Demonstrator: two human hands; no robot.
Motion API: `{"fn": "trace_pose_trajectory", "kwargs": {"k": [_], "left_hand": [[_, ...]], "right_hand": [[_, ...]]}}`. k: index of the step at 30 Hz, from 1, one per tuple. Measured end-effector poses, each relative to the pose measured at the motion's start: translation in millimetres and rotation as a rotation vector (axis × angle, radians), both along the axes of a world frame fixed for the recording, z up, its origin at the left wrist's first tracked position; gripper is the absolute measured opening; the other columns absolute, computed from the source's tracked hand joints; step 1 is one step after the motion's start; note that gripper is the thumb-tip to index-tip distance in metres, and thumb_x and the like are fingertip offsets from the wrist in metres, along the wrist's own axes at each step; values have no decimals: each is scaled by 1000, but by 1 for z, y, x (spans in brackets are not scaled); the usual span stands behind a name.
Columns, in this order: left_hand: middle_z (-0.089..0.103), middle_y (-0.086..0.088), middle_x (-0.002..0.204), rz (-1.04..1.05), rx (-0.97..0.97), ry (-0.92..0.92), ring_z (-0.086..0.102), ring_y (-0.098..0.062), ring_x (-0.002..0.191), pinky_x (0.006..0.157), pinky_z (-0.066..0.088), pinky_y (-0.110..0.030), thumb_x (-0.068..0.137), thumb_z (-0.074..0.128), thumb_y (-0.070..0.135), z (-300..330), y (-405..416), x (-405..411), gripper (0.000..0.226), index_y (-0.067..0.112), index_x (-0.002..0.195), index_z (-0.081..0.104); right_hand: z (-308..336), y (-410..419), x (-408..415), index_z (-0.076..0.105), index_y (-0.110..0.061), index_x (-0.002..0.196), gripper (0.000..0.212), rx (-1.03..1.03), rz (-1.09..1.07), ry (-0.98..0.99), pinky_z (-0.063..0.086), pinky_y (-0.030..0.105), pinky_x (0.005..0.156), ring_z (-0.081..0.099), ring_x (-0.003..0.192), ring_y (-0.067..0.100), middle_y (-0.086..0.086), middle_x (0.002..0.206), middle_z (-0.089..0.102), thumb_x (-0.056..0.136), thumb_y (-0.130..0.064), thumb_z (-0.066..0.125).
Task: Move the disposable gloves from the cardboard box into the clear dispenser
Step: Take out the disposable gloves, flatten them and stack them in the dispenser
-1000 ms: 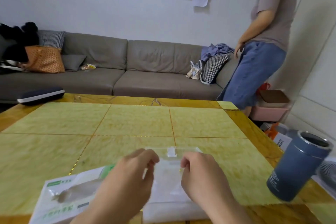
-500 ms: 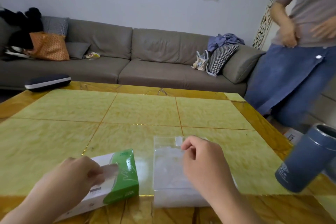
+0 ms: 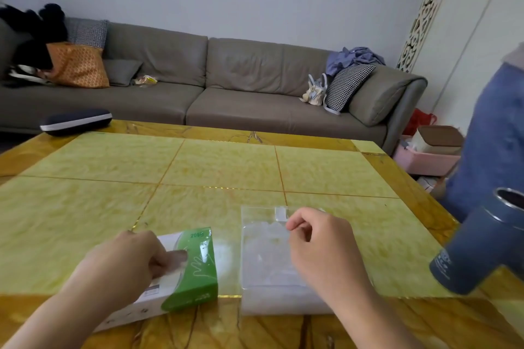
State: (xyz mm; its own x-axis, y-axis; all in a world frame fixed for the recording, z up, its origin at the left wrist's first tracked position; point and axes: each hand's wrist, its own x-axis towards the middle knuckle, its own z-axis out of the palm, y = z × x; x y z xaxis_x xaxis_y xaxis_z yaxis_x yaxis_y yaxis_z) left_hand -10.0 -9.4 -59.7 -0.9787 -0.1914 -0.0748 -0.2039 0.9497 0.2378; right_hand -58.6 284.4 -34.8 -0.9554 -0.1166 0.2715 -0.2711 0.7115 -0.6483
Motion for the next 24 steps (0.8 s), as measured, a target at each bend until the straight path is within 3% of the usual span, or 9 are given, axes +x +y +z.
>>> {"fn": "trace_pose_trajectory", "kwargs": {"k": [4,6,9,12,14,16,19,22,24], "left_hand": [[52,11,51,11,-15,-48,40,-8,35,41,31,-14,86,46,79,11,9,2,53,36,80,76],[56,14,52,32,-25,-24,47,-4,38,41,35,-13,88,56,74,12,11,1,45,37,70,73],[64,12,55,44,33,26,59,-3,48,46,50,-23,85,68,68,11,9,1,38,34,68,74],[68,23,61,34,134,72,66,1,57,59,59,-28,81,82,40,7,1,1,20,37,63,73],[69,30,66,21,187,118,67,7,66,61,55,-17,77,80,23,7,-3,4,21,39,66,75],[70,31,70,22,268,197,66,10,72,63,51,-11,78,81,18,11,-7,9,21,37,72,77],[72,26,76,39,411,308,67,6,76,68,52,-19,84,80,15,15,-11,13,22,36,80,78],[70,24,80,78,479,354,67,-1,74,65,56,-27,91,73,15,16,-16,13,24,39,89,78],[68,18,82,77,452,358,66,-3,77,72,56,-29,95,70,20,16,-18,13,24,43,91,76]], "right_hand": [[1,-11,8,67,-29,88,25,82,57,95,41,25,49,52,53,7,-11,67,62,96,-9,53],[2,-26,22,67,-29,102,23,168,201,179,42,18,65,54,72,1,-18,86,64,98,-11,52],[-8,-59,47,57,-22,130,40,319,494,206,48,30,98,51,113,13,-8,122,57,93,-11,50],[-27,-93,61,42,-10,151,54,459,623,100,39,43,115,41,134,29,8,144,46,97,-10,49],[-39,-103,61,52,-7,145,47,484,591,53,44,40,112,51,133,30,11,140,55,99,-12,44],[-47,-107,60,58,-4,138,50,594,587,93,45,41,113,54,135,33,15,139,58,90,-17,60],[-47,-105,61,42,-1,146,65,649,647,88,29,43,121,33,146,35,17,150,40,89,-14,68],[-48,-104,58,40,-3,147,65,632,639,123,31,42,121,32,144,32,14,149,38,89,-14,68],[-45,-105,59,40,-4,148,62,611,661,108,30,41,122,32,145,31,13,152,38,92,-14,65]]}}
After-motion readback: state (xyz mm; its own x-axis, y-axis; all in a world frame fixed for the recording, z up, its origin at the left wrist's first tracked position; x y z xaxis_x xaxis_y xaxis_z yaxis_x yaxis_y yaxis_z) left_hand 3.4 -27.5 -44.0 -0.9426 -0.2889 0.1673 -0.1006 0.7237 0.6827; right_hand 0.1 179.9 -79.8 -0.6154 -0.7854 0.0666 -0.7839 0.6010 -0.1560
